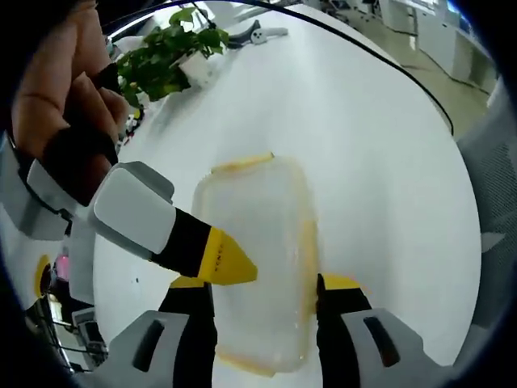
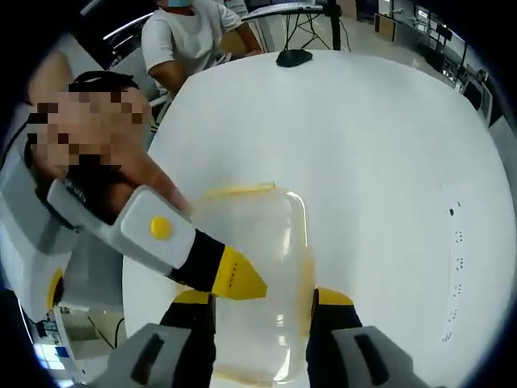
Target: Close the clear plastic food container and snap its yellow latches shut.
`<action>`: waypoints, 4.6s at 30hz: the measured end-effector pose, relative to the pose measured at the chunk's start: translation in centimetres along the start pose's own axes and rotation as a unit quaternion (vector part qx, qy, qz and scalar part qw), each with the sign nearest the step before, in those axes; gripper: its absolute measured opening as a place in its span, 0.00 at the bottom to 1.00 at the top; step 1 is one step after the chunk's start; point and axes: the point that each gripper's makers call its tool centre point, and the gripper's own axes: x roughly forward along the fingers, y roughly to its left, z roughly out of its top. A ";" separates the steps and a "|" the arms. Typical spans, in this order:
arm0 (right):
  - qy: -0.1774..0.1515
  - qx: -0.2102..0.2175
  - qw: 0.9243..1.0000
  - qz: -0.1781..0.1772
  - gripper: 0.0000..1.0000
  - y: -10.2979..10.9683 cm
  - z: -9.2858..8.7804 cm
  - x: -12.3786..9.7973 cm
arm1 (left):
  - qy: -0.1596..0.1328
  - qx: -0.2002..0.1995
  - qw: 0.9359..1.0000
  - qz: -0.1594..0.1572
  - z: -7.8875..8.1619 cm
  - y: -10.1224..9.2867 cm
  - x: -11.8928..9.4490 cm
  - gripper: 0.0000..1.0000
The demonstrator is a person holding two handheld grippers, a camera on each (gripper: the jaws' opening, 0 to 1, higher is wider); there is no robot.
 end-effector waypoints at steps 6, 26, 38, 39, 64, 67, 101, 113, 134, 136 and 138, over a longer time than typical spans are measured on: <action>0.003 0.000 1.000 -0.002 0.42 -0.1 0.0 0.1 | -0.004 -0.001 1.000 0.001 0.0 0.0 0.0 0.45; -0.021 0.010 1.000 -0.008 0.45 -0.1 0.1 -0.2 | -0.016 -0.021 1.000 -0.016 0.5 0.1 -0.4 0.49; -0.011 0.015 0.999 -0.029 0.46 0.1 0.2 -0.4 | -0.001 0.029 0.999 -0.014 0.3 -0.2 -0.1 0.53; -0.011 0.015 0.999 -0.030 0.46 0.1 0.1 -0.4 | -0.001 0.028 0.999 -0.014 0.4 -0.2 -0.1 0.53; -0.018 -0.002 0.997 -0.076 0.53 1.2 -1.6 -2.3 | 0.007 -0.014 0.998 -0.065 -0.4 -0.3 -2.2 0.63; -0.016 -0.004 0.996 -0.082 0.55 1.5 -2.0 -2.5 | 0.013 -0.011 0.998 -0.061 -0.9 0.1 -2.4 0.66; -0.029 -0.035 0.988 -0.151 0.99 3.5 -4.4 -1.6 | 0.029 -0.025 0.998 -0.053 -4.3 1.7 -2.1 0.99; -0.034 -0.033 0.986 -0.160 0.99 3.2 -4.6 -1.1 | 0.038 -0.034 0.997 -0.061 -5.4 1.5 -1.8 0.99; -0.016 -0.046 0.985 -0.165 0.99 2.4 -5.0 -0.1 | 0.046 -0.028 0.996 -0.074 -6.0 1.6 -1.0 0.98; -0.015 -0.045 0.985 -0.165 0.99 2.4 -5.1 -0.1 | 0.046 -0.023 0.996 -0.074 -6.0 1.6 -0.9 0.97; -0.013 -0.044 0.985 -0.164 0.99 2.3 -5.2 0.0 | 0.050 -0.022 0.995 -0.079 -6.3 1.5 -0.8 0.93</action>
